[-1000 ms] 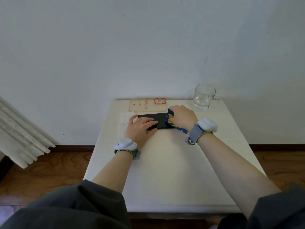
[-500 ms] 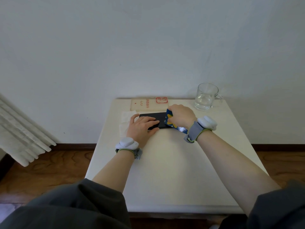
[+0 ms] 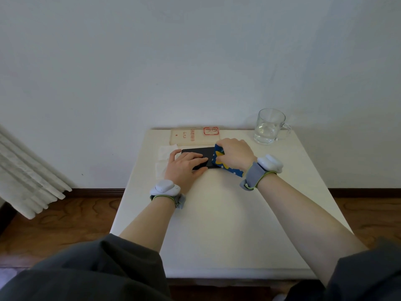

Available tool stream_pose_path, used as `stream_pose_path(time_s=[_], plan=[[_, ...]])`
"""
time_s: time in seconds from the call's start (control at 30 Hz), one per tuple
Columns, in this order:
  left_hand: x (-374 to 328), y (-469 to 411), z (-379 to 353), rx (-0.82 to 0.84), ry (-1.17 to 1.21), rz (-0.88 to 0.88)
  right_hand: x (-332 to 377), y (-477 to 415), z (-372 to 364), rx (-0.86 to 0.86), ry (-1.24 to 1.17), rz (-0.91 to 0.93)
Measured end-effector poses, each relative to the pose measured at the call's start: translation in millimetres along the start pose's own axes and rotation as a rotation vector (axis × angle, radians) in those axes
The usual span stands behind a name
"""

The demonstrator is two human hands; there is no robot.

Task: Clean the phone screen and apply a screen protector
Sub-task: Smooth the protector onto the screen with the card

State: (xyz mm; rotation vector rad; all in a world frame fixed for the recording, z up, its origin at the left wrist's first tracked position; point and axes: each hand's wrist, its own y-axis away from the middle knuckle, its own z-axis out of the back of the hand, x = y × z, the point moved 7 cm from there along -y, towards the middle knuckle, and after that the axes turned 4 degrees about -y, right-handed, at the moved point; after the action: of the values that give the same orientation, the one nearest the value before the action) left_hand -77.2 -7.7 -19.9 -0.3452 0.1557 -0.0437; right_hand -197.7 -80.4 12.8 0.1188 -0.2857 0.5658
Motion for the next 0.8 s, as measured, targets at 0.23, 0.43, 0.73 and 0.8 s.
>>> stream_pose_path(time_s=[0.23,0.43,0.73,0.8], plan=[[-0.4,-0.2,0.6,0.021,-0.010,0.001,-0.6,3.0,1.2,-0.014,-0.018,0.014],[0.3,-0.6,1.1,0.006,-0.012,-0.002,1.3,5.1,-0.4,-0.005,-0.013,0.026],[-1.5,-0.3,0.2,0.006,-0.015,-0.003,4.4,3.9,1.9,0.010,0.000,0.041],[-1.5,-0.2,0.4,0.002,-0.017,-0.010,1.1,3.3,4.5,-0.028,-0.022,0.032]])
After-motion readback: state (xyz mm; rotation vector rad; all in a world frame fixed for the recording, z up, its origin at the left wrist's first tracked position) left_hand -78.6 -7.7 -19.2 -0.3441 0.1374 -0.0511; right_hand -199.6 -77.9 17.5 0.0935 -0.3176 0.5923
